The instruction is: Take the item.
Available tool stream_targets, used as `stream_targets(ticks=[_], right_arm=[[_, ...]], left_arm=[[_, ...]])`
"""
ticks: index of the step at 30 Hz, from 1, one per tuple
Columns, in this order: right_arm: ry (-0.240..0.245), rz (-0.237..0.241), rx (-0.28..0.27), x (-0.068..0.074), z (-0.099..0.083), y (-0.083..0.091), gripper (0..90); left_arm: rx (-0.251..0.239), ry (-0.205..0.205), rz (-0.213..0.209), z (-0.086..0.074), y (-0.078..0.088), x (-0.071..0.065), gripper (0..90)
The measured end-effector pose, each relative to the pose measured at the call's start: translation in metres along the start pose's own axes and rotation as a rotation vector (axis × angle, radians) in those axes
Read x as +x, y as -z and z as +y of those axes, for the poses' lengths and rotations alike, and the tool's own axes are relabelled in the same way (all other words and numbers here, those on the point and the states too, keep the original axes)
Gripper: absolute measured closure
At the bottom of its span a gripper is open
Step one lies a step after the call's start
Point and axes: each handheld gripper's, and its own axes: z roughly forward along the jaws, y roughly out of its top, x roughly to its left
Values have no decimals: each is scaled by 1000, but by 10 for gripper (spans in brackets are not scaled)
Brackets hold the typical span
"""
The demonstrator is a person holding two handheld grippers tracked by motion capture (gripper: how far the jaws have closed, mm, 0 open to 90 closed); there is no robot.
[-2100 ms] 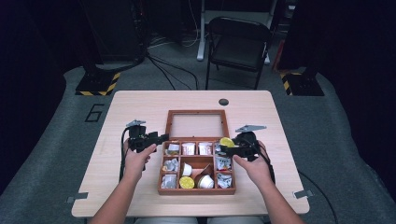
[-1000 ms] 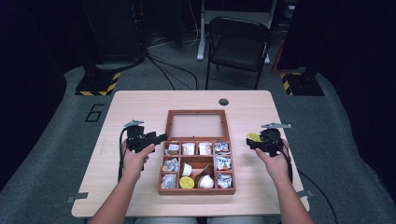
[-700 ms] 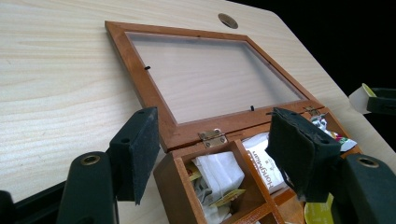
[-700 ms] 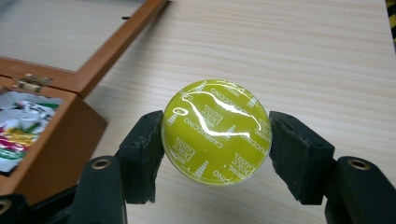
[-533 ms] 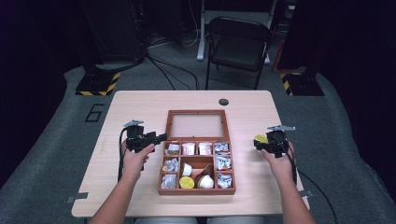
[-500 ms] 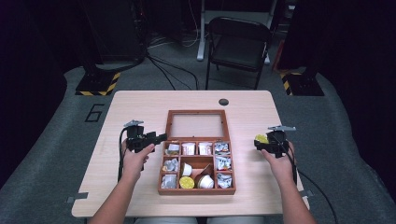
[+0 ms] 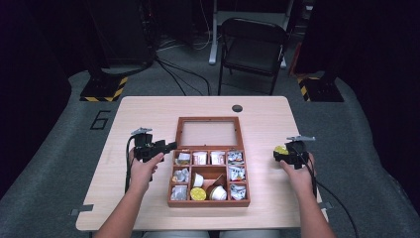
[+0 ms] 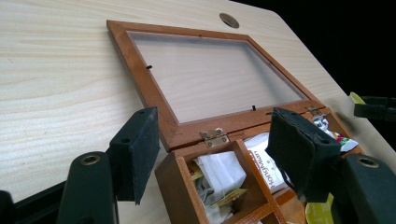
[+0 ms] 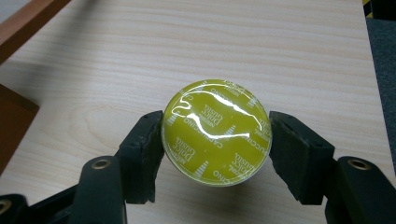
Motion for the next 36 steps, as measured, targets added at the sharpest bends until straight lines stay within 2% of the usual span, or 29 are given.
stream_targets(ticks=[7, 12, 15, 18, 24, 26, 36], right_arm=[[12, -21, 24, -2, -4, -6, 372], [11, -23, 15, -2, -5, -7, 370], [-6, -22, 21, -1, -5, -6, 368], [15, -21, 11, -2, -5, -7, 367], [14, -8, 19, 0, -5, -7, 334], [27, -10, 15, 0, -5, -8, 328], [13, 4, -6, 2, -2, -2, 325]], left_arm=[[0, 1, 0, 0, 0, 0, 338], [-1, -2, 1, 0, 0, 1, 338], [-3, -1, 2, 0, 0, 1, 338], [-3, 1, 0, 0, 0, 1, 338], [-4, 1, -2, 0, 0, 2, 338], [-1, 4, -4, 0, 0, 1, 338], [-4, 2, -1, 0, 0, 2, 338]])
